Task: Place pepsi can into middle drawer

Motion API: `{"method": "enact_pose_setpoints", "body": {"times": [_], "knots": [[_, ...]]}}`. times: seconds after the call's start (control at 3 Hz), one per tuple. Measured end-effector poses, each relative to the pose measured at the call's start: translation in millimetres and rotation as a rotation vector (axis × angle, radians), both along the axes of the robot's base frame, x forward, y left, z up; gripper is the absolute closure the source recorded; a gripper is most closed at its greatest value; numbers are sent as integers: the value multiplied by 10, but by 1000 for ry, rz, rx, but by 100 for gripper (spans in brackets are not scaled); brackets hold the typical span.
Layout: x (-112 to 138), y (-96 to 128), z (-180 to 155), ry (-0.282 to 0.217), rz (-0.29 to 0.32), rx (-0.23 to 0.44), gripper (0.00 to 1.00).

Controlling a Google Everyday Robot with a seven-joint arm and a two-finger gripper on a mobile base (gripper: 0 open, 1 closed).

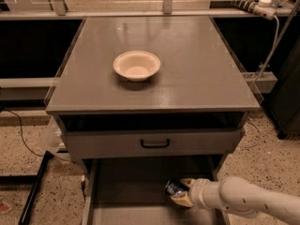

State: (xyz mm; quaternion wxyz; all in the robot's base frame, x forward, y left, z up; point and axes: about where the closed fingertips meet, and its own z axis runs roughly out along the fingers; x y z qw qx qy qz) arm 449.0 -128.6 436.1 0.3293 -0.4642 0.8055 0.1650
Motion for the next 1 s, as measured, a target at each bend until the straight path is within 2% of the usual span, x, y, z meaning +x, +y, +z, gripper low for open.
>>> {"method": "enact_pose_setpoints", "body": {"times": [0.33, 0.67, 1.0], "knots": [[132, 138, -149, -55, 33, 30, 100], [219, 313, -319, -87, 95, 53, 100], [254, 390, -556, -74, 126, 59, 100]]}}
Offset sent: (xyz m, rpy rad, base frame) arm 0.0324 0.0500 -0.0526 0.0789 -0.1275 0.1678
